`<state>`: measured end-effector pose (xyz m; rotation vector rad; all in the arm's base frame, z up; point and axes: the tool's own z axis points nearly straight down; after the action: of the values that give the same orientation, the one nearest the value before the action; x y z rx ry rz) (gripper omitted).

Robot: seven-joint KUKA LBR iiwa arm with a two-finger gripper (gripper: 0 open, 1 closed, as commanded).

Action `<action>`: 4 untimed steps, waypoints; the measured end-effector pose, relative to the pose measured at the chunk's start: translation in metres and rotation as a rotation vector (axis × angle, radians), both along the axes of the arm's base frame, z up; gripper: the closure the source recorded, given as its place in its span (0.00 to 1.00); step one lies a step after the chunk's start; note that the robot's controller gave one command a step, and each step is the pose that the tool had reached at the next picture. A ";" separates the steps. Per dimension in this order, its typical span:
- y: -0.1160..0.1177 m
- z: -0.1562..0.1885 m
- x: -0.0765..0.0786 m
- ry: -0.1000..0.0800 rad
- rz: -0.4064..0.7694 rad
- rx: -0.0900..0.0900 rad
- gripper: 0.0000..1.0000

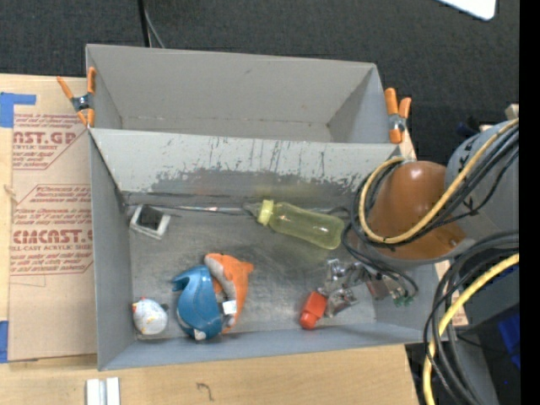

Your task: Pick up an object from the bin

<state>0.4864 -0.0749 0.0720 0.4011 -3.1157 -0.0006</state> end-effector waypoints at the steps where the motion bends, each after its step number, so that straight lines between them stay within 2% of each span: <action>1: 0.000 0.000 0.000 0.000 0.000 0.000 1.00; 2: 0.037 0.050 0.032 0.004 -0.035 0.000 1.00; 3: 0.055 0.078 0.041 -0.002 -0.096 0.001 0.00; 4: 0.052 0.066 0.036 -0.001 -0.126 0.001 0.00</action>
Offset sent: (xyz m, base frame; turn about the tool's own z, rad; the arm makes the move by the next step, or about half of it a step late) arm 0.0451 0.0510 0.0706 0.0414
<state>0.5223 -0.0224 0.1377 0.2039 -3.1363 -0.0019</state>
